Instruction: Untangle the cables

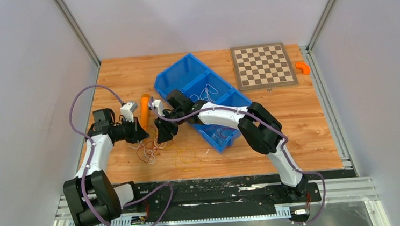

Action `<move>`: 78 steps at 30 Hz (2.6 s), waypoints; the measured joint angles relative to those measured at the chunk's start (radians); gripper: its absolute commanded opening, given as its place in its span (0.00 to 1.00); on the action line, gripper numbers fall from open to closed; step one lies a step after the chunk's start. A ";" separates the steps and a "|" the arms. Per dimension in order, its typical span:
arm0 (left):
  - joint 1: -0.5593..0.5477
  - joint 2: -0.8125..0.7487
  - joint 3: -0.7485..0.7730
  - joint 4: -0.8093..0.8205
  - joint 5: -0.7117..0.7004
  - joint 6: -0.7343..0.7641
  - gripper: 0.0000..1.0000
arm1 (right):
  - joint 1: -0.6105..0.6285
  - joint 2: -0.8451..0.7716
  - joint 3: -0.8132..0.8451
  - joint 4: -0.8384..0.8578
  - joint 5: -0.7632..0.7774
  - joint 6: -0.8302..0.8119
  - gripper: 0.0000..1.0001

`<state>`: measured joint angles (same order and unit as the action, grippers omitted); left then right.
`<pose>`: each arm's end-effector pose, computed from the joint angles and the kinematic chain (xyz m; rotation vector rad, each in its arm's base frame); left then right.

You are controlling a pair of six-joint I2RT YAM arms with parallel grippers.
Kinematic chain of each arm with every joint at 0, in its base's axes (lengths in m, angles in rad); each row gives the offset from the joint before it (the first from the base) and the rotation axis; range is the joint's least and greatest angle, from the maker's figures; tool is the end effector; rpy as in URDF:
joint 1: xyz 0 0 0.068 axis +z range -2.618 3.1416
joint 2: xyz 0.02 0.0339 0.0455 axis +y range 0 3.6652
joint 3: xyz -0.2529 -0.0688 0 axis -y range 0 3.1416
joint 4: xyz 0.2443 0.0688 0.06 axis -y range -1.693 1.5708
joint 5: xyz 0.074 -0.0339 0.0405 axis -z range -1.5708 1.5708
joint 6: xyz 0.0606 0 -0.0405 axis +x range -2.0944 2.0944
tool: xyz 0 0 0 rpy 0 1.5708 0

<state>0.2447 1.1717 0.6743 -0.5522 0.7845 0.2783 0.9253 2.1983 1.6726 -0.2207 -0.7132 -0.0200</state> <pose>0.2270 0.0125 0.1813 0.2975 2.3357 -0.7739 0.2679 0.4216 0.1662 -1.4425 1.9614 1.2646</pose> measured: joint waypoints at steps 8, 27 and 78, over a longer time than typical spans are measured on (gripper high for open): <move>0.000 0.014 0.010 -0.012 0.000 0.004 0.00 | 0.015 0.029 -0.006 0.077 0.036 0.148 0.44; 0.000 0.047 0.056 -0.014 0.000 0.008 0.00 | 0.045 0.089 -0.012 0.140 0.087 0.244 0.00; 0.169 -0.415 0.188 -0.101 0.219 0.107 1.00 | -0.079 -0.331 0.248 0.285 -0.142 0.330 0.00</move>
<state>0.4141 0.7563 0.8623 -0.6533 1.0035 0.3855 0.8467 1.8675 1.9202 0.0639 -0.8547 0.3103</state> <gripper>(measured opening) 1.000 0.004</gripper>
